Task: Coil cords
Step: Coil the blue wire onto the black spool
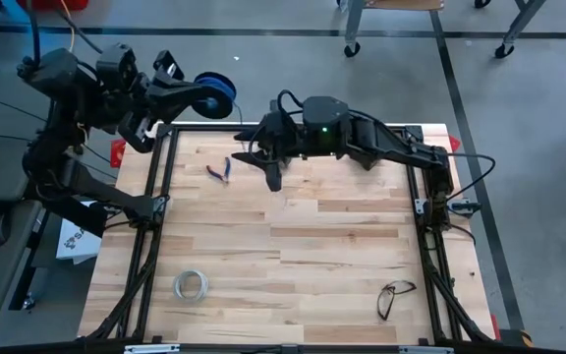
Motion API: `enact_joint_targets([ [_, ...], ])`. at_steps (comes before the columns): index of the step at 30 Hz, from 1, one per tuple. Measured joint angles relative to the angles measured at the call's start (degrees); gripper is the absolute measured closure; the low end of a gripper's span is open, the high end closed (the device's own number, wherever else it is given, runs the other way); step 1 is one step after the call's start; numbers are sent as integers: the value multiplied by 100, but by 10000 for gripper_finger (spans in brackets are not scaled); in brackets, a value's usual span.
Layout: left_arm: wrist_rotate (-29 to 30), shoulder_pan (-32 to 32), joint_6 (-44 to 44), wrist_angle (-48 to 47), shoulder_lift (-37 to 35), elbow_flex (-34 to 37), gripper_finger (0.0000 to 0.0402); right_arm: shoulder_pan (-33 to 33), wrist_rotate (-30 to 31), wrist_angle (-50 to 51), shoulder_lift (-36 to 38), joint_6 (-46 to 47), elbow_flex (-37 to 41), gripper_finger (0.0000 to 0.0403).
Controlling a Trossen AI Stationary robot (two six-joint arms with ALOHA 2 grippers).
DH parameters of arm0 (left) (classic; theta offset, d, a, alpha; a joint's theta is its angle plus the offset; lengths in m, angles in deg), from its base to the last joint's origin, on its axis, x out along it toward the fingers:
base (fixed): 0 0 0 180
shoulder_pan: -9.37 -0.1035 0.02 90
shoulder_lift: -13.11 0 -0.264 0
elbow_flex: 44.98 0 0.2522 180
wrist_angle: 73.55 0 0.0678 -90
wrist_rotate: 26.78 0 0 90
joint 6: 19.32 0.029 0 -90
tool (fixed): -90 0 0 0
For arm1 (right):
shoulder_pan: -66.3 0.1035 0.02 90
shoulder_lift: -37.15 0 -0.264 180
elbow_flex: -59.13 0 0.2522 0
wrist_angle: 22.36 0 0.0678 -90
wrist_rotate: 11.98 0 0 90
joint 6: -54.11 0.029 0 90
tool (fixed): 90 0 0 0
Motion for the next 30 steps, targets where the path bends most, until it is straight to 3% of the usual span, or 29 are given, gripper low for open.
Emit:
enact_joint_targets([
  [11, -89, 0, -46, -186, -84, -4, 401, -420, -41, 564, 388, -166, 0, 213],
  [16, -90, 0, -46, -430, -90, -4, 401, -652, -551, 979, 691, -148, 0, 213],
  [22, -87, -74, 133, -368, 2, -4, 401, -786, -1731, 1044, 723, -263, 0, 213],
  [30, -100, -233, 31, 279, 140, -4, 401, -861, -2136, 1131, 616, -355, 2, 213],
])
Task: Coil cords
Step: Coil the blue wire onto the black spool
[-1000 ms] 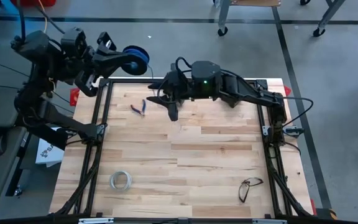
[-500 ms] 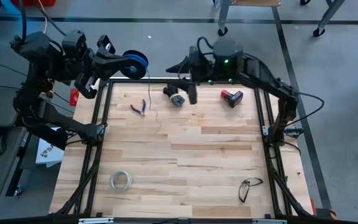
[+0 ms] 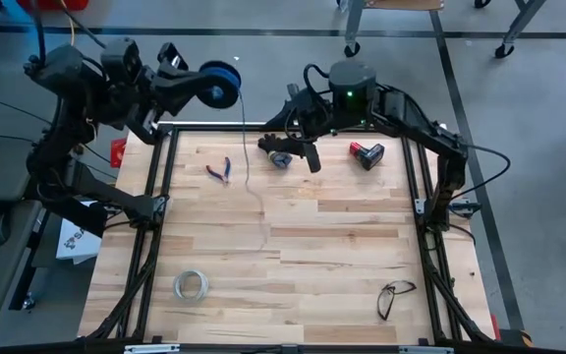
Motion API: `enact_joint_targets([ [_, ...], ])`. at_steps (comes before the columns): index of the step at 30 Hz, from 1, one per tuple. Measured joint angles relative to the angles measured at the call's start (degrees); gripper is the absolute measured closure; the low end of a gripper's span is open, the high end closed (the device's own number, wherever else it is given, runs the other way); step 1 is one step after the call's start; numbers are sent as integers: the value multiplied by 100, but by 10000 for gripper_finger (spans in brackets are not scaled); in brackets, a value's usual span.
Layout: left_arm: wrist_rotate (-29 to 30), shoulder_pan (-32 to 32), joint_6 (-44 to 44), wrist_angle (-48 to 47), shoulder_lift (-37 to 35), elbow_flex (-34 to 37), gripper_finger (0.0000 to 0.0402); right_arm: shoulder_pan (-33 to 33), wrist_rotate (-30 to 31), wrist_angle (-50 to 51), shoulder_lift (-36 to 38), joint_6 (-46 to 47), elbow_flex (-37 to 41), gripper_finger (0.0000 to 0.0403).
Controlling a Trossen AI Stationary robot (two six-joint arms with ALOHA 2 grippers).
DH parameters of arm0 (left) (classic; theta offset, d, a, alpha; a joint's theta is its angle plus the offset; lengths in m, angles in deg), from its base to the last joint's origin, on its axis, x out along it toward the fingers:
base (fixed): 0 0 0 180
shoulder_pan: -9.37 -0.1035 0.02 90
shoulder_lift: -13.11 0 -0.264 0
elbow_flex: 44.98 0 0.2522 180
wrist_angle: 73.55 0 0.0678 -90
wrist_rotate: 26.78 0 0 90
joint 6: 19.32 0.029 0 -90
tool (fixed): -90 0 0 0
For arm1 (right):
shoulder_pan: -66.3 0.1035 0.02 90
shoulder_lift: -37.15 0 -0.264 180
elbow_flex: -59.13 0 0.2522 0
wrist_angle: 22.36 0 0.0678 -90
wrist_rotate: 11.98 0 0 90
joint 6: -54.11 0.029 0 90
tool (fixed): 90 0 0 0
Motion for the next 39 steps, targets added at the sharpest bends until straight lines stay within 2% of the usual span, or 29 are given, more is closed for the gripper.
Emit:
enact_joint_targets([
  [8, -59, -75, -289, 728, 87, 0, 401, -176, -81, -52, -72, 146, -2, 213],
  [21, -103, -75, -229, 774, 188, 0, 401, -202, -13, -406, -275, 355, 0, 213],
  [26, -67, -75, -113, 770, 110, 0, 401, -282, -40, -423, -253, 403, 0, 227],
  [31, -57, -75, -127, 757, 88, 0, 401, -243, -39, -598, -238, 782, 0, 245],
  [39, -55, -75, -90, 727, 89, 0, 401, 19, -81, -1263, -233, 1296, -2, 249],
])
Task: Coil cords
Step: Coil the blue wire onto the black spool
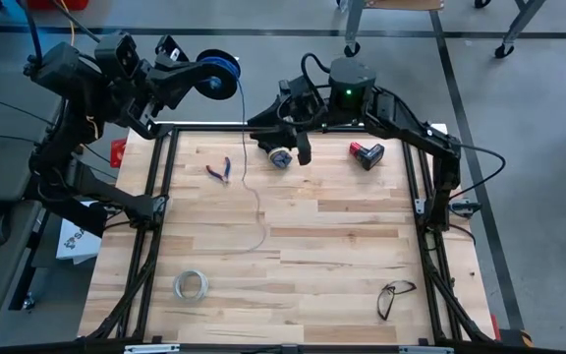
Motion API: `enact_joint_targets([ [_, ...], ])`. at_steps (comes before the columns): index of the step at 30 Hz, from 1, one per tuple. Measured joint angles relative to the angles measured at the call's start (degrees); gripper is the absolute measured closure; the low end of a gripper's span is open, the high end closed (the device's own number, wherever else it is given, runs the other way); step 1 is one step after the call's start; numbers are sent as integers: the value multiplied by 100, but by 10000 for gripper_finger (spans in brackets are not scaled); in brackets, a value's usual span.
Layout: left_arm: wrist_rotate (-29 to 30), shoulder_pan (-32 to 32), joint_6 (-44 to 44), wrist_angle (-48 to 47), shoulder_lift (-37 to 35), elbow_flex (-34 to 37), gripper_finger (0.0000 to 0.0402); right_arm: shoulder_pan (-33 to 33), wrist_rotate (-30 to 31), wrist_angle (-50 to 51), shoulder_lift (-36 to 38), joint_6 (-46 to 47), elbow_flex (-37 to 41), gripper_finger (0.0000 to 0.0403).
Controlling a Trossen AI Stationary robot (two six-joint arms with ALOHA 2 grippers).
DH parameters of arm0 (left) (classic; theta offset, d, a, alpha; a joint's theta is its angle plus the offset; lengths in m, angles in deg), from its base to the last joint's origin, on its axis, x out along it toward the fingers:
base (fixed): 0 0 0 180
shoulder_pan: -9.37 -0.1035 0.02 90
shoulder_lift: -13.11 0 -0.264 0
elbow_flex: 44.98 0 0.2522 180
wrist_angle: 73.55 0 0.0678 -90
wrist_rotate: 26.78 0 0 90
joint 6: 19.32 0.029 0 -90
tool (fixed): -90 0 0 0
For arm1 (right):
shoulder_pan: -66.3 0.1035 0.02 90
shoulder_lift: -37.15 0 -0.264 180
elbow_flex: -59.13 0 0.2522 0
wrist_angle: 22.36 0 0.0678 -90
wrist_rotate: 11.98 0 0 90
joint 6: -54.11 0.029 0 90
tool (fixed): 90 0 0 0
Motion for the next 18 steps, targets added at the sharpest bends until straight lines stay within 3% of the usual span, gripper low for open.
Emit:
enact_joint_targets([
  [6, 2, 0, 2, -27, 0, 0, 400, 73, 28, 9, 0, 44, 0, 249],
  [12, 4, 2, 4, -36, 0, 0, 400, 62, 712, 61, 0, -129, 0, 249],
  [18, 9, 2, 107, -47, 0, 0, 400, 66, 663, 67, 0, -44, 0, 249],
])
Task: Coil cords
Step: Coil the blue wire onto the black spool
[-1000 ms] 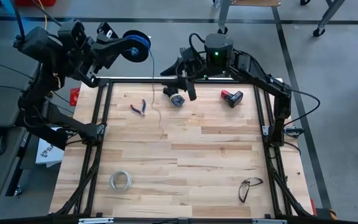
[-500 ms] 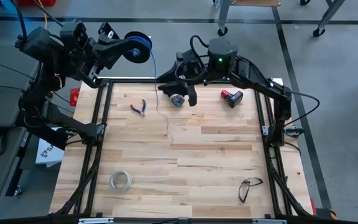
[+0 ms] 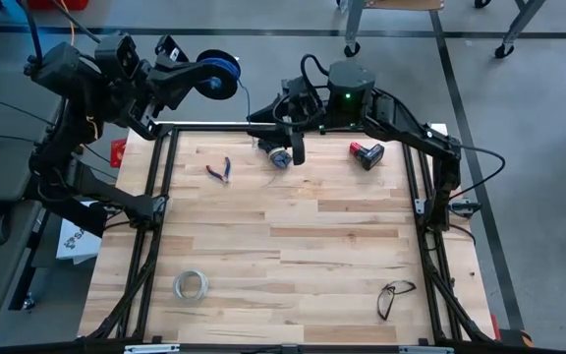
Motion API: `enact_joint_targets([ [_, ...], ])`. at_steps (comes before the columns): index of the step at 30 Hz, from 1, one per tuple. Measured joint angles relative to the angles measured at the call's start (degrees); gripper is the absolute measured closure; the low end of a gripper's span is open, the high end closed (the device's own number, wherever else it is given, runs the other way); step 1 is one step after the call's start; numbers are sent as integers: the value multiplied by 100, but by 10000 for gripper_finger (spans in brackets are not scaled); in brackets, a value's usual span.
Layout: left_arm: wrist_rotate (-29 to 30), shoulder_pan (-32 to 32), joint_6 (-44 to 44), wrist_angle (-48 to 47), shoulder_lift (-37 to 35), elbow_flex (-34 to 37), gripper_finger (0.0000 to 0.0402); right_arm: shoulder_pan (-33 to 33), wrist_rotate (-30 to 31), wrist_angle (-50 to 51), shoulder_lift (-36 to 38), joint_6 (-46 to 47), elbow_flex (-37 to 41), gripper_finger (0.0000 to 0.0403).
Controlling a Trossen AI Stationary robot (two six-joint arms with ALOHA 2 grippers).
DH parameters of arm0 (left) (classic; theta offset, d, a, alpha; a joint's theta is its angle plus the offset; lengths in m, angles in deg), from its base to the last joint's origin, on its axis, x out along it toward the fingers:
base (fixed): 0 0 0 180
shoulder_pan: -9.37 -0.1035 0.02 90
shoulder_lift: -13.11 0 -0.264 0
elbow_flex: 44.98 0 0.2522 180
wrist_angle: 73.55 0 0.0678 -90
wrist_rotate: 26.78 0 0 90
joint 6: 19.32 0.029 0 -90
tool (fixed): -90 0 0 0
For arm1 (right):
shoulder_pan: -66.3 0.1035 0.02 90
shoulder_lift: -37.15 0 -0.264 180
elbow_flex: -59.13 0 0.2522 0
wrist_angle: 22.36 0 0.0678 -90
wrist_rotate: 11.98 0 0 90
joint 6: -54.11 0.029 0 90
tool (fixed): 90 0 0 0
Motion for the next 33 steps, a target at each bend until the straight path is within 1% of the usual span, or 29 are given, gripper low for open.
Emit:
enact_joint_targets([
  [7, -1, 0, 6, -17, 0, 0, 400, 20, 100, 0, -87, 21, 0, 249],
  [10, 0, 0, 4, -13, 0, 0, 400, 20, 100, -1, -116, 7, 2, 258],
  [13, 0, 0, 2, -13, 0, 0, 400, 20, 99, -19, -112, 9, 0, 281],
  [17, 0, 0, 2, -13, 0, 0, 400, 33, 96, -129, -111, 27, 0, 322],
  [21, 0, 0, -8, 16, 0, 0, 400, 96, 95, -281, -111, 4, 0, 384],
  [22, 0, 0, -55, 37, 0, 0, 400, 134, 96, -317, -111, -14, 0, 393],
  [25, 0, 0, -307, 78, 41, 0, 400, 345, 97, -557, -113, -157, 1, 398],
  [29, 90, 0, -850, 93, 157, 5, 400, 673, 252, -1195, -210, -443, 0, 402],
  [33, 162, -2, -1801, 396, 262, 7, 400, 902, 762, -1689, -370, -865, 0, 402],
])
